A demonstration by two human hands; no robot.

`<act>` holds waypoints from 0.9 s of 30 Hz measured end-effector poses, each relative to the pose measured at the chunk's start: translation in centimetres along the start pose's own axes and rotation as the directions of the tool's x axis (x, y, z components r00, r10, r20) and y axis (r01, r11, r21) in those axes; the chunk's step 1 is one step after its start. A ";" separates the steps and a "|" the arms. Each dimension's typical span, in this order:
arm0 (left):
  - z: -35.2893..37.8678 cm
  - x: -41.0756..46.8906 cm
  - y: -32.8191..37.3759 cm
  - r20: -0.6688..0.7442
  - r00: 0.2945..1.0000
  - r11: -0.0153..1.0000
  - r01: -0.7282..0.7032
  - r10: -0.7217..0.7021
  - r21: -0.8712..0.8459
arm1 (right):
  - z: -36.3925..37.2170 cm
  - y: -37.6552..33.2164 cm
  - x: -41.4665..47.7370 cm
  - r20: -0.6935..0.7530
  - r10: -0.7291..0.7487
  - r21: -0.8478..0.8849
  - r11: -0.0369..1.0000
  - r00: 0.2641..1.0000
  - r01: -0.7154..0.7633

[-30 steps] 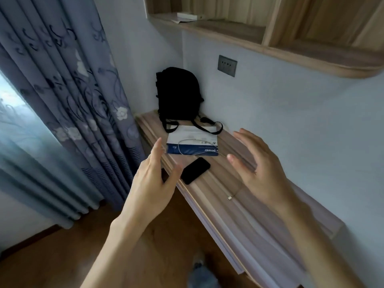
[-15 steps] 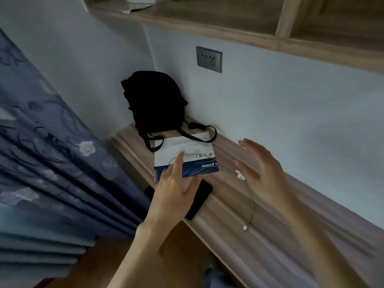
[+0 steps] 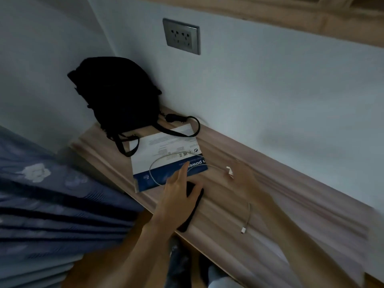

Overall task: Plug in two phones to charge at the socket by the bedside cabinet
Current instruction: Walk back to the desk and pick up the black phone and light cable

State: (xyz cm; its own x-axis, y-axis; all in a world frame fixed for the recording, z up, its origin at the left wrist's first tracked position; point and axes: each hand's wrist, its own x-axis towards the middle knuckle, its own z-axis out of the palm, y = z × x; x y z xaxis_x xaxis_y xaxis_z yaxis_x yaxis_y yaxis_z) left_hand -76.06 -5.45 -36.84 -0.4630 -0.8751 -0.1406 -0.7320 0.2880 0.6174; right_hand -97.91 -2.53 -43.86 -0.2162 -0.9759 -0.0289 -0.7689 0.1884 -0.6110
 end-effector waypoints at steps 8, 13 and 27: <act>1.2 1.1 -2.4 0.095 0.995 1.000 -0.019 0.018 0.011 | 4.2 2.1 4.4 0.244 0.261 -0.284 0.940 0.934 -0.189; 1.4 1.1 -3.8 0.121 0.992 0.999 -0.034 0.034 -0.001 | 6.0 2.0 4.8 0.193 0.306 -0.369 0.903 0.932 -0.220; 1.6 3.6 -4.8 0.185 0.983 0.998 -0.005 0.015 -0.056 | 4.4 2.6 3.9 0.137 0.218 -0.237 0.954 0.966 -0.182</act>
State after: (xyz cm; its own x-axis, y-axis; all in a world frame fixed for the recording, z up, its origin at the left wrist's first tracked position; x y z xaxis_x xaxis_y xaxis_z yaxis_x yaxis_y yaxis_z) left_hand -75.02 -9.35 -41.58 -0.5587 -0.7834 -0.2723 -0.7004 0.2698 0.6608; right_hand -98.06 -6.29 -49.08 -0.2944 -0.9170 -0.2692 -0.8370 0.3833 -0.3905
